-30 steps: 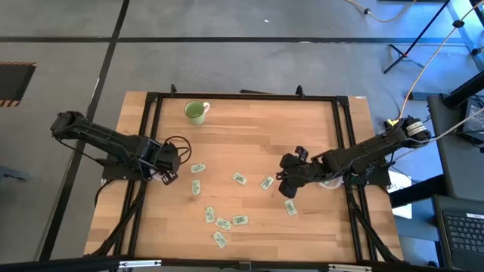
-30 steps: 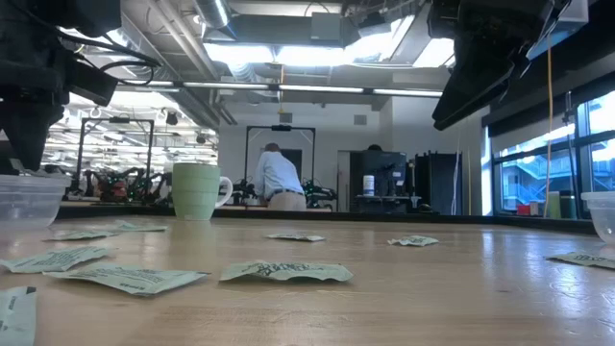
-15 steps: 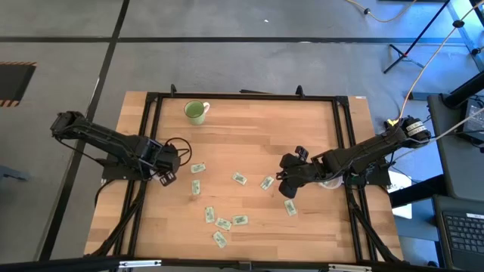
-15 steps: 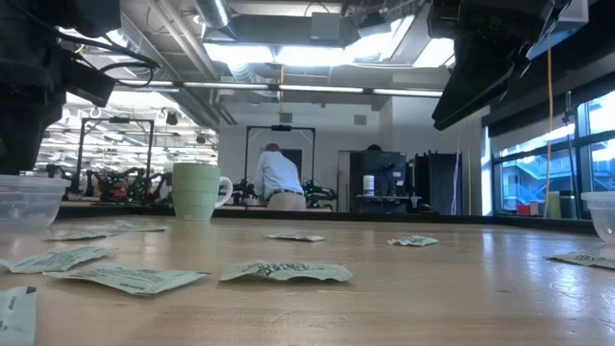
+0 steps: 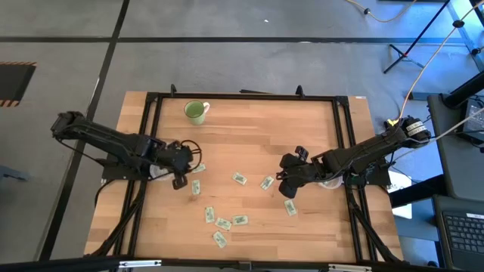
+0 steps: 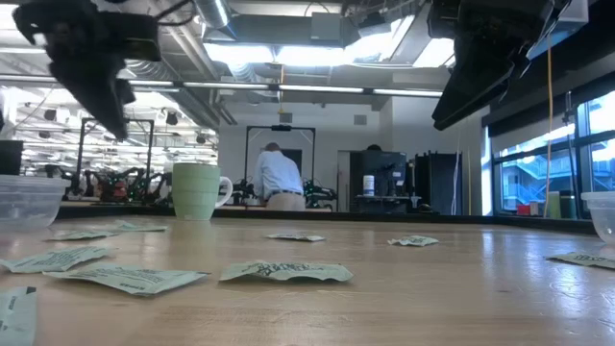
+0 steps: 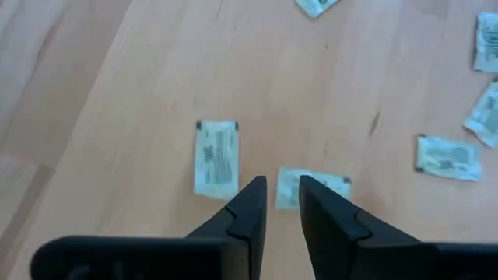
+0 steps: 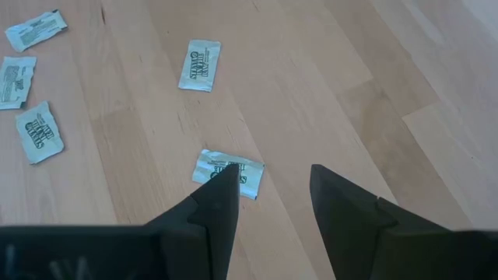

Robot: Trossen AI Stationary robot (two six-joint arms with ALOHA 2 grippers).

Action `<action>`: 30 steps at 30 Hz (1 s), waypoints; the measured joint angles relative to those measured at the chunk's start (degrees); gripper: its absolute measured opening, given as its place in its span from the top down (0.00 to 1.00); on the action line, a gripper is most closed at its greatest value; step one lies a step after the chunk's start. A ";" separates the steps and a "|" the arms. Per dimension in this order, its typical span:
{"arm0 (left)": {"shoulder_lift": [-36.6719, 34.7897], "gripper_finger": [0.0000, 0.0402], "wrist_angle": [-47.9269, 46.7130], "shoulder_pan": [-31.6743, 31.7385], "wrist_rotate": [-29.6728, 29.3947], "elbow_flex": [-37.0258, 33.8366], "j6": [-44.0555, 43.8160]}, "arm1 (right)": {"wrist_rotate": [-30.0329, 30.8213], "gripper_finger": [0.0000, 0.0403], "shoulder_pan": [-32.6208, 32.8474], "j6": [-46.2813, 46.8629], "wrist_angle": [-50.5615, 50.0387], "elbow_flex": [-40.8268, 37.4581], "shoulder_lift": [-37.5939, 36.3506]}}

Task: Pick and place items into bin
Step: Put the white stevia packet into the left transparent bin

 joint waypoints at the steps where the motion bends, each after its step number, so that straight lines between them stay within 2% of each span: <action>1: 1.12 0.82 0.26 0.51 -0.05 0.00 0.69 | 0.00 0.60 -0.01 0.02 0.00 0.01 0.00; 11: 16.54 0.75 1.43 7.31 -0.31 0.00 10.08 | 0.00 0.60 0.00 0.06 0.07 0.00 0.00; 15: 19.90 0.74 3.70 8.77 0.58 0.00 13.01 | 0.00 0.60 -0.01 0.06 0.05 0.00 0.00; 22: 24.82 0.76 4.19 11.16 4.69 -0.02 13.04 | 0.01 0.60 0.00 0.06 0.02 0.00 0.00; 30: 29.34 0.82 4.15 11.54 5.01 0.24 12.97 | 0.02 0.60 0.00 0.06 0.00 0.00 0.00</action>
